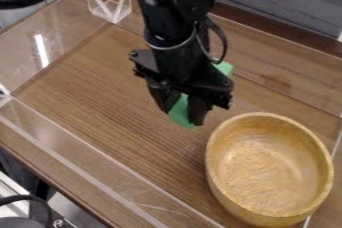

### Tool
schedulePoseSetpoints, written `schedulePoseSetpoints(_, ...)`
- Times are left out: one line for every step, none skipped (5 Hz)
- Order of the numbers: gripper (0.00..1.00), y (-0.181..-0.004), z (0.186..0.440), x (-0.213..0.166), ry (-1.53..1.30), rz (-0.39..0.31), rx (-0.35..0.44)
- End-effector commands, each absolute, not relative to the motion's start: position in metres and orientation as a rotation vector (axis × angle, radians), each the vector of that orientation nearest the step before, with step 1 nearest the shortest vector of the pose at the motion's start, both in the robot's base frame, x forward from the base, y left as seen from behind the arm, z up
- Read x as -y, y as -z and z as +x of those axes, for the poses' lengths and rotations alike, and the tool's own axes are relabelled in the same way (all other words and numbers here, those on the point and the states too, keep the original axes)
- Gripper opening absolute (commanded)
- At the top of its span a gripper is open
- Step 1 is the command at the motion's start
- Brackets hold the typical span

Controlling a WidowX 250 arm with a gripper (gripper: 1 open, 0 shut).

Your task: Put the green block in the brown bowl

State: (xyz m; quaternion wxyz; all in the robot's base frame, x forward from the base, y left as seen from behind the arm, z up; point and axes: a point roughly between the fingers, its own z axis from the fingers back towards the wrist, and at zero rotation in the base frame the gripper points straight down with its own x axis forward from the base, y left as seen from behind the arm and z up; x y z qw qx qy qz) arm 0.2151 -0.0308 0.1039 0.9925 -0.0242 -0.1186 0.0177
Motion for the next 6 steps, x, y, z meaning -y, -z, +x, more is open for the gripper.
schedulePoseSetpoints(0.00,-0.111,0.218,0.027,-0.047,-0.051,0.280)
schedulePoseSetpoints(0.00,-0.111,0.217,0.024,-0.054,-0.051,0.285)
schedulePoseSetpoints(0.00,-0.111,0.217,0.022,-0.061,-0.051,0.288)
schedulePoseSetpoints(0.00,-0.113,0.231,0.016,-0.054,-0.046,0.301)
schedulePoseSetpoints(0.00,-0.119,0.249,0.011,-0.039,-0.039,0.320)
schedulePoseSetpoints(0.00,-0.126,0.273,0.005,-0.018,-0.028,0.355)
